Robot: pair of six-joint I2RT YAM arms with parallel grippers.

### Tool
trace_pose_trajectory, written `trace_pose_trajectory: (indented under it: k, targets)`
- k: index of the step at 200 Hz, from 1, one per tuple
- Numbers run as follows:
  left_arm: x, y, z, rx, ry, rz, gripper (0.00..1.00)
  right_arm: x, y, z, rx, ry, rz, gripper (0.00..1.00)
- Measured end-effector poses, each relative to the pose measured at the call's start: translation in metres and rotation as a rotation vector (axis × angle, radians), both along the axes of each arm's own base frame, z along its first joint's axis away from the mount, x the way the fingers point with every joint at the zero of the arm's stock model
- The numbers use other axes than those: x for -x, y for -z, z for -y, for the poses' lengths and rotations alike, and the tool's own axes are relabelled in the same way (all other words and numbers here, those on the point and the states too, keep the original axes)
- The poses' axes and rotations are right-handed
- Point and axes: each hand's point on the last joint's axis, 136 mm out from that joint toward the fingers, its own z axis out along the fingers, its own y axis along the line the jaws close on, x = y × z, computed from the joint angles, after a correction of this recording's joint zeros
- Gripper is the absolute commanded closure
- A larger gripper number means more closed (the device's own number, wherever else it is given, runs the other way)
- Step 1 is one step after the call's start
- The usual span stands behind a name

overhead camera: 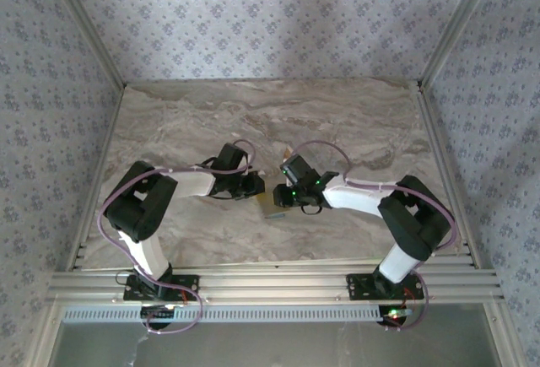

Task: Put the credit cards into the card holder
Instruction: Open the card holder at the center of the table.

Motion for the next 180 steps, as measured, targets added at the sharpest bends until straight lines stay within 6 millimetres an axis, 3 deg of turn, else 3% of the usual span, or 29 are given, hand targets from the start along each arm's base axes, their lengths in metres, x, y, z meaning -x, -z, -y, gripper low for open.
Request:
trace_pose_trajectory:
  k: [60, 108, 146, 180]
  targets:
    - [-0.001, 0.001, 0.0, -0.03, -0.006, 0.015, 0.88, -0.005, -0.01, -0.001, 0.12, -0.014, 0.058, 0.75]
    - [-0.001, 0.001, 0.001, -0.034, -0.006, 0.018, 0.87, -0.005, -0.011, 0.0, 0.167, -0.027, 0.075, 0.98]
    - [0.0, -0.006, 0.004, -0.014, 0.011, 0.039, 0.72, -0.005, -0.013, 0.001, 0.174, -0.027, 0.088, 1.0]
    - [0.011, -0.015, 0.003, 0.045, 0.042, 0.056, 0.61, -0.001, -0.03, 0.0, 0.168, -0.028, 0.137, 1.0]
